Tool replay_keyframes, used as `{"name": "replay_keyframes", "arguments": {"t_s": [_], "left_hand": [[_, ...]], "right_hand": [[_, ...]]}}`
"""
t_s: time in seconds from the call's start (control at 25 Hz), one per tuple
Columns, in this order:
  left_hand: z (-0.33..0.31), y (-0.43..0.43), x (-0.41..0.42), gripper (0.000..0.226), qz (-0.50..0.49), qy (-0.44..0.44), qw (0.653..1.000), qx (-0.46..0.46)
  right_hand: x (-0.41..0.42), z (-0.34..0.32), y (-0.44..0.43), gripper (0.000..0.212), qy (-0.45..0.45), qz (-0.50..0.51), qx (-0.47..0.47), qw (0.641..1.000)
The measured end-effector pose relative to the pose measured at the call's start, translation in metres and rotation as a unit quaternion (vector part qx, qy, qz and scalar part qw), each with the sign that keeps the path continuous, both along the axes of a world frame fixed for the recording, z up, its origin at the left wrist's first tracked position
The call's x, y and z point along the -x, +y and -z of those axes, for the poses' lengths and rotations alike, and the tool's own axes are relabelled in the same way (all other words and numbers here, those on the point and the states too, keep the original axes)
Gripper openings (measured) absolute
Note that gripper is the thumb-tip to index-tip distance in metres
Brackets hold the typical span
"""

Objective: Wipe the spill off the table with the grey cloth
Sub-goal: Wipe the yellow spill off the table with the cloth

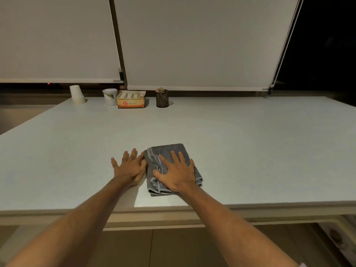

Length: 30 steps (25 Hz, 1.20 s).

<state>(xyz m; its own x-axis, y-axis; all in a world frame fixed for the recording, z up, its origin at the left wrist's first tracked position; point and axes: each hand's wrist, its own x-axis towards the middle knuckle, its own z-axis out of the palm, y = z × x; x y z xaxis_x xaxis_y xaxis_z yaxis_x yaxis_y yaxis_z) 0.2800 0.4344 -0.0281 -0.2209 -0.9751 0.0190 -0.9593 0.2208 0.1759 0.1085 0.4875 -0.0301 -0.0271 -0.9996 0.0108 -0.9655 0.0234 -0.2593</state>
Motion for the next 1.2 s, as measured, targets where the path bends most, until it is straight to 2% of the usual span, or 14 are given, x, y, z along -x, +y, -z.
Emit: {"name": "replay_keyframes", "arguments": {"t_s": [0.24,0.56,1.2], "left_hand": [[-0.003,0.013,0.013,0.059,0.002,0.008,1.000,-0.015],[0.000,0.004,0.035,0.062,0.023,0.004,1.000,-0.010],[-0.001,-0.085,0.048,0.067,0.043,0.003,0.999,0.000]], "right_hand": [[0.057,-0.004,0.026,0.070,0.005,-0.001,-0.003,1.000],[0.142,-0.004,0.034,0.071,0.017,0.090,-0.008,0.996],[0.157,-0.006,-0.096,0.074,0.019,0.162,-0.022,0.986]]}}
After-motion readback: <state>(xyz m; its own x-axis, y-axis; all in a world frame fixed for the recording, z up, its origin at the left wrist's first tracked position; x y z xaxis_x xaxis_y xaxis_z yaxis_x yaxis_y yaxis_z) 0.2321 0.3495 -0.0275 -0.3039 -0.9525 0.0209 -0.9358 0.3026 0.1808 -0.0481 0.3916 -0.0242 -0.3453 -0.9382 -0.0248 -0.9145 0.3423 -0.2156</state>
